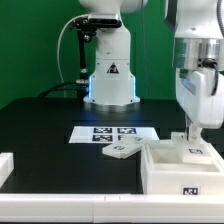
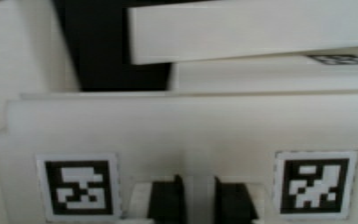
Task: Assemble cabinet
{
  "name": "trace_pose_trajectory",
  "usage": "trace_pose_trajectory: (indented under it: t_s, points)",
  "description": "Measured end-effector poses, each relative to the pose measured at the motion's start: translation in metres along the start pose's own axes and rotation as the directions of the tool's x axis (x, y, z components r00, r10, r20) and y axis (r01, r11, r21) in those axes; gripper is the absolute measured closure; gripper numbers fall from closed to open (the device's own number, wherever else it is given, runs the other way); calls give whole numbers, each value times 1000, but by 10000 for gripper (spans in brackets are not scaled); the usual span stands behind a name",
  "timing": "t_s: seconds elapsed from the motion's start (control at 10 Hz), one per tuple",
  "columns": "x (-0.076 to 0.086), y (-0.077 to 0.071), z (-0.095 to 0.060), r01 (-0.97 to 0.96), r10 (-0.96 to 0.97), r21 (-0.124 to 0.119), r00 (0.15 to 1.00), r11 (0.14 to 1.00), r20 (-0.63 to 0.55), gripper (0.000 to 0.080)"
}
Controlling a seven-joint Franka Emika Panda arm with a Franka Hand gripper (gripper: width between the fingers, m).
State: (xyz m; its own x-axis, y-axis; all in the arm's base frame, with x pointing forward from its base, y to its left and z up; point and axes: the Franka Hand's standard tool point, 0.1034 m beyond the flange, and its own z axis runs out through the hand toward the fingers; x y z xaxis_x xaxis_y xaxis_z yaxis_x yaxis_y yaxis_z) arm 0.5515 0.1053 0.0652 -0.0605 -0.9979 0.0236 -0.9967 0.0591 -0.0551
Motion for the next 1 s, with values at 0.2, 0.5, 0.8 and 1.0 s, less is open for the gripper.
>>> trace_pose_trajectory:
  t_s: [0.2, 0.5, 0.8, 1.0]
  points:
    - [1, -23, 0, 43, -42, 29, 999, 999, -8, 735]
    - [0, -22, 1, 44, -43, 27, 999, 999, -8, 735]
    - [1, -31, 1, 46, -45, 36, 999, 998, -11, 735]
    - [0, -42, 3, 50, -49, 41, 999, 998, -17, 735]
